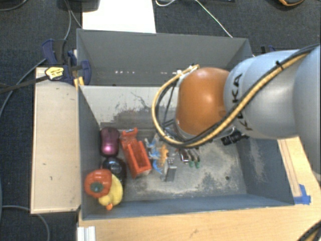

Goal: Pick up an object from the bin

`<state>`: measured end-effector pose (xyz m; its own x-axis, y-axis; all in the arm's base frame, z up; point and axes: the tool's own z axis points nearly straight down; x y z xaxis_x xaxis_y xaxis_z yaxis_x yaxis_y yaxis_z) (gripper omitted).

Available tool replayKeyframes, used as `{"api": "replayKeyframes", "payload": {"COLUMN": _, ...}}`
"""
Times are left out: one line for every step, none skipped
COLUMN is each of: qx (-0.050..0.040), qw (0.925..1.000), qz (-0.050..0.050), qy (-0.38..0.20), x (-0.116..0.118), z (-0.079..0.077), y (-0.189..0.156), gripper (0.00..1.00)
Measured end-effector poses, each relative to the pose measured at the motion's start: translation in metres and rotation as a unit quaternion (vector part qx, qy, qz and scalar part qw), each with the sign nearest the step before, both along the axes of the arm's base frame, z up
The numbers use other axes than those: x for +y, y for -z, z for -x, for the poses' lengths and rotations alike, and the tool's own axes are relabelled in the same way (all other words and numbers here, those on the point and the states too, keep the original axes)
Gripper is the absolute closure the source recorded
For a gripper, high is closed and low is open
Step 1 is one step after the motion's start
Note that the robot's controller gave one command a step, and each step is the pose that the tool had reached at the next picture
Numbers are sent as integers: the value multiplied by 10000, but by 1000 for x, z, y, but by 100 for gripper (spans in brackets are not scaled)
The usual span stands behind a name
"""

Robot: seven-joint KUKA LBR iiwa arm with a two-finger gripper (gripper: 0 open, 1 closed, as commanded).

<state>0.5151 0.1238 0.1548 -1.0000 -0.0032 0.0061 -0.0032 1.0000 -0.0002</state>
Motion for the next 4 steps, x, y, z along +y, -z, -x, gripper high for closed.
{"api": "replayKeyframes", "payload": {"qx": -40, "qw": 10000, "qz": -6, "qy": 31, "x": -1, "z": -2, "y": -4, "gripper": 0}}
{"api": "replayKeyframes", "payload": {"qx": -46, "qw": 10000, "qz": -21, "qy": 43, "x": 9, "z": -23, "y": 86, "gripper": 0}}
{"api": "replayKeyframes", "payload": {"qx": -45, "qw": 9997, "qz": -8, "qy": 245, "x": -12, "z": -17, "y": -23, "gripper": 0}}
{"api": "replayKeyframes", "payload": {"qx": -94, "qw": 9973, "qz": -28, "qy": -724, "x": -31, "z": -41, "y": 81, "gripper": 0}}
